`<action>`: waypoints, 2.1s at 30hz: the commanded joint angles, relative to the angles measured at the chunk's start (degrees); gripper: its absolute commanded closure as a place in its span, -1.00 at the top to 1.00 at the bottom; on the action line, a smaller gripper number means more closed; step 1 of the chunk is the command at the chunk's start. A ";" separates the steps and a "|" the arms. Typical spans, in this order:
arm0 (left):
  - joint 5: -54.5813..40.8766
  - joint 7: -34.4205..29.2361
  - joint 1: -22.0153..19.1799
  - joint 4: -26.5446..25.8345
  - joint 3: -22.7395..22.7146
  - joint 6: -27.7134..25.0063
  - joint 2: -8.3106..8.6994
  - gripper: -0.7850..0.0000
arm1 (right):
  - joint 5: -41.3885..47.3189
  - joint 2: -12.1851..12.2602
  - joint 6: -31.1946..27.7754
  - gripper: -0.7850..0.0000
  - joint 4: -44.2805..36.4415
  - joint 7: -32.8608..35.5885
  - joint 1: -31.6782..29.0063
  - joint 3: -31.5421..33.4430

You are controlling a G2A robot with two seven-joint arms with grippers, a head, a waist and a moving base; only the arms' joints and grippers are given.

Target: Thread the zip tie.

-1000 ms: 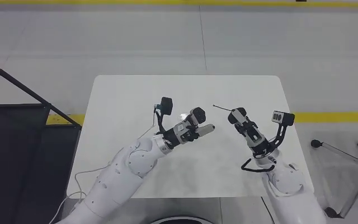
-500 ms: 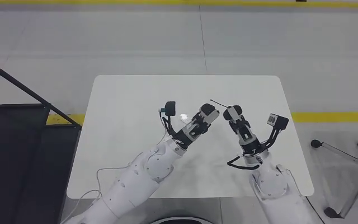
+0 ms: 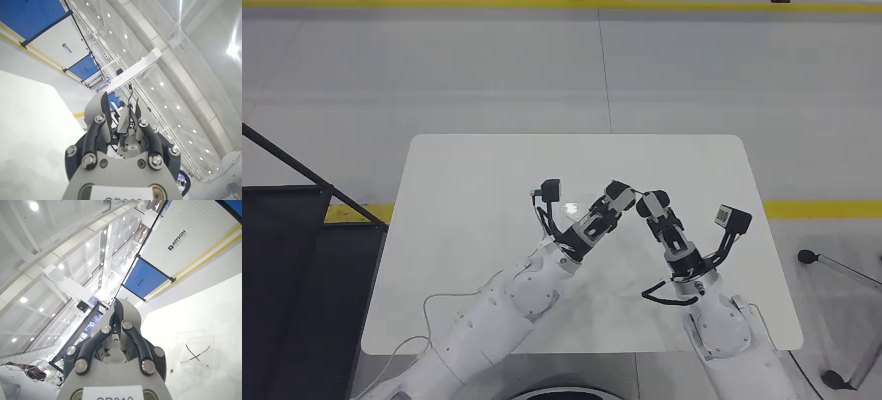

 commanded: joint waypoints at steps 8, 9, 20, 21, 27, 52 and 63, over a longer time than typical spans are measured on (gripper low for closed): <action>0.03 -1.40 0.47 0.40 -0.86 -0.62 -0.86 -0.40 | -1.79 -0.27 0.42 -1.00 -0.09 -0.18 -0.15 0.19; 0.16 -1.50 0.52 0.42 -0.99 -0.70 -0.94 -0.42 | -2.00 -0.30 0.43 -1.00 -0.09 -0.15 -0.17 0.18; 0.96 -2.31 1.72 0.12 -2.45 -0.79 -1.70 -0.68 | -3.60 -0.62 0.74 -1.00 -0.23 -0.16 -0.47 0.26; 1.14 -2.32 1.83 0.06 -2.61 -0.84 -1.76 -0.69 | -3.74 -0.64 0.76 -1.00 -0.22 -0.19 -0.50 0.29; 1.85 -2.44 2.63 -0.38 -3.43 -0.66 -2.09 -0.83 | -4.46 -0.82 0.91 -1.00 -0.34 -0.45 -0.72 0.37; 3.41 -3.99 4.63 -1.15 -6.14 -0.67 -3.36 -0.75 | -5.85 -1.45 1.08 -1.00 -0.67 -0.87 -1.56 0.85; 3.75 -4.87 5.07 -1.12 -7.09 -0.74 -3.84 -0.93 | -5.82 -1.67 1.24 -1.00 -0.67 -0.30 -1.59 1.06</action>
